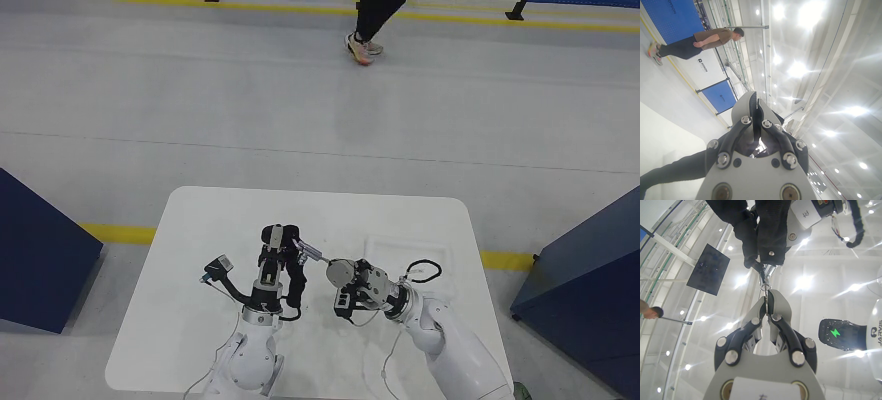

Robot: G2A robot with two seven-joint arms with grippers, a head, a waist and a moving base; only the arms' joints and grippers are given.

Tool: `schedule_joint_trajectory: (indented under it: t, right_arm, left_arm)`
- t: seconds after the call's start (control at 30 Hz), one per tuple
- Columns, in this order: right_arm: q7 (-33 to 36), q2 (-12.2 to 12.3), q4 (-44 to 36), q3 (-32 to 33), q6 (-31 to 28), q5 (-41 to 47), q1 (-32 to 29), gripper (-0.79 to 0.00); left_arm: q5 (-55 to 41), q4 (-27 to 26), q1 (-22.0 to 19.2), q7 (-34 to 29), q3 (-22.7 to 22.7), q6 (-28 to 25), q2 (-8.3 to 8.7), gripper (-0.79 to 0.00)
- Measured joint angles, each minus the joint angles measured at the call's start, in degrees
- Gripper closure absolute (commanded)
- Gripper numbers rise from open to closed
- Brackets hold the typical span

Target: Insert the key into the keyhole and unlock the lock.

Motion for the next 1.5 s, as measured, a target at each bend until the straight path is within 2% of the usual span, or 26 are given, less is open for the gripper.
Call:
schedule_joint_trajectory:
  t: [0.43,0.6,0.8,1.13,1.33,1.5]
  right_arm:
    - [-9.4,0.2,-0.6,0.4,1.1,8.6,0.1,0.000]
    - [-9.5,0.3,-2.0,1.3,0.1,7.6,0.0,0.000]
    - [-4.5,0.4,-4.7,3.0,-3.2,-3.2,-0.5,0.000]
    - [9.2,0.6,-5.2,2.5,-9.5,-23.3,-0.8,0.000]
    - [15.8,0.8,-4.7,2.2,-14.7,-31.7,-0.9,0.000]
    - [19.5,0.9,-4.0,2.2,-17.3,-34.7,-0.9,0.000]
  left_arm:
    - [0.0,-0.1,-0.1,0.0,0.1,0.1,-0.03,0.000]
    - [0.0,-0.2,-0.1,0.0,0.0,0.2,-0.03,0.000]
    - [-0.1,-0.2,-0.1,-0.1,0.0,0.3,-0.01,0.000]
    - [0.0,-0.3,-0.1,-0.2,-0.1,0.1,0.01,0.000]
    - [0.3,-0.1,-0.1,0.1,-0.1,0.0,-0.01,0.000]
    - [0.4,0.1,-0.1,0.2,0.0,-0.1,-0.02,0.000]
